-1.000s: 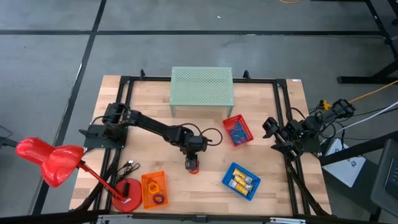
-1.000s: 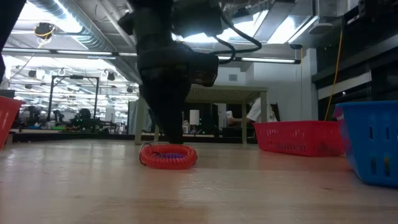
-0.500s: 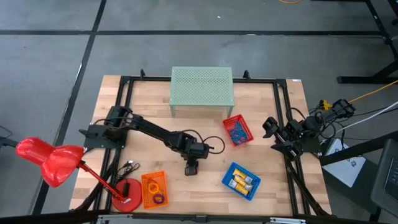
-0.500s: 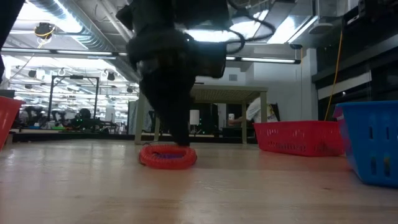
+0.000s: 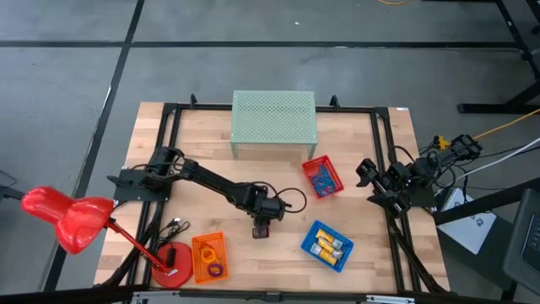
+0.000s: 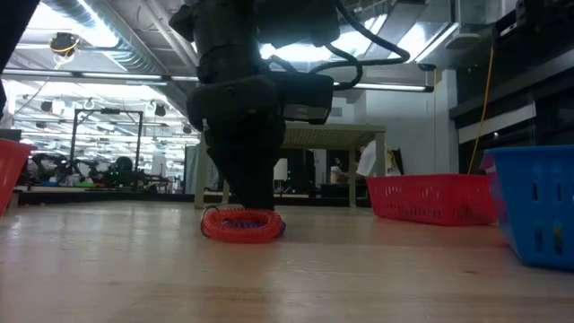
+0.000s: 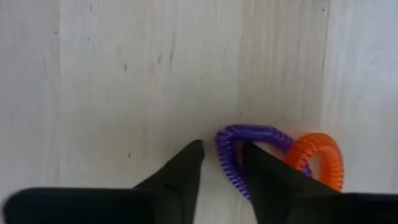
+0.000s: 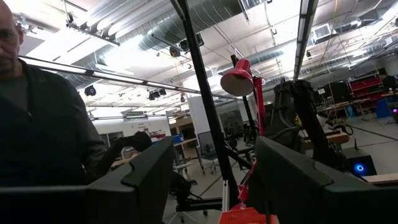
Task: Pick & Place Office Desk Supplies
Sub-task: Put the purple spring rubber band into the orange basket
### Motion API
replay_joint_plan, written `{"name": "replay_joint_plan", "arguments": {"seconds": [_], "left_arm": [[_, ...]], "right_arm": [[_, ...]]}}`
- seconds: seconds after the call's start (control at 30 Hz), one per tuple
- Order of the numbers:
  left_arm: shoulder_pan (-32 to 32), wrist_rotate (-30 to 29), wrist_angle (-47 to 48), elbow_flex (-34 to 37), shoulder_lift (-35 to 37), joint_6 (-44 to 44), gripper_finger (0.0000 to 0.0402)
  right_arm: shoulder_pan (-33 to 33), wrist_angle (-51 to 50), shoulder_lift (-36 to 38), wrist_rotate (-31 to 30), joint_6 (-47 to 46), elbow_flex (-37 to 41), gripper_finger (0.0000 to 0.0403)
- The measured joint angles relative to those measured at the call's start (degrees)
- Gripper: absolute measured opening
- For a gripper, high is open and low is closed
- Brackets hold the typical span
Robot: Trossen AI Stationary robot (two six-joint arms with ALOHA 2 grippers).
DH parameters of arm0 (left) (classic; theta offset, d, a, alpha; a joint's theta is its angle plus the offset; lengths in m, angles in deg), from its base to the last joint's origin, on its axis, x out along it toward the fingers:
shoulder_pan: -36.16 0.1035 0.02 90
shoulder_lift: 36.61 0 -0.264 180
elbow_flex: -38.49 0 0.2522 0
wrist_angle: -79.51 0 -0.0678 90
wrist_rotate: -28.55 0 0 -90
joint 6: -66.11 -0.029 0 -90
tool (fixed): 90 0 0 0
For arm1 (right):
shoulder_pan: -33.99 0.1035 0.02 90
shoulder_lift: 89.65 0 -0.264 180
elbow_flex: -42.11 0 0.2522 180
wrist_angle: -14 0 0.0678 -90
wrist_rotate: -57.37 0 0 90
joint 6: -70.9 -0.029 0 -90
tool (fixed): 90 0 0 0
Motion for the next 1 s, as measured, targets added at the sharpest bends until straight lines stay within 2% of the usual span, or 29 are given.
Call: {"name": "replay_joint_plan", "arguments": {"seconds": [0.23,0.43,0.63,0.73,0.83,1.0], "left_arm": [[3.34,6.54,-1.35,0.12,0.58,0.46,0.0013],[7.84,10.15,-3.21,0.59,4.27,0.0,0.0013],[11.8,6.31,-3.82,0.37,12.08,-0.03,0.0004],[13.18,6.64,-3.27,0.36,16.94,-0.69,0.0006],[13.39,11.06,1.42,0.24,21.75,-3.61,0.0005],[9.37,20.58,17.59,0.28,28.53,-9.23,0.0005]], "right_arm": [[-0.02,-0.97,-0.02,-1.23,0.0,0.0,0.0229],[-0.02,-0.99,0.0,-1.31,-0.07,0.0,0.0229],[-0.02,-1.06,-0.02,-1.23,-0.17,0.0,0.0229],[-0.02,-1.23,-0.02,-1.12,-0.17,0.0,0.0229],[-0.01,-1.27,-0.02,-1.07,-0.17,-0.02,0.0229],[-0.01,-1.66,-0.02,-0.86,-0.2,-0.02,0.0229]]}}
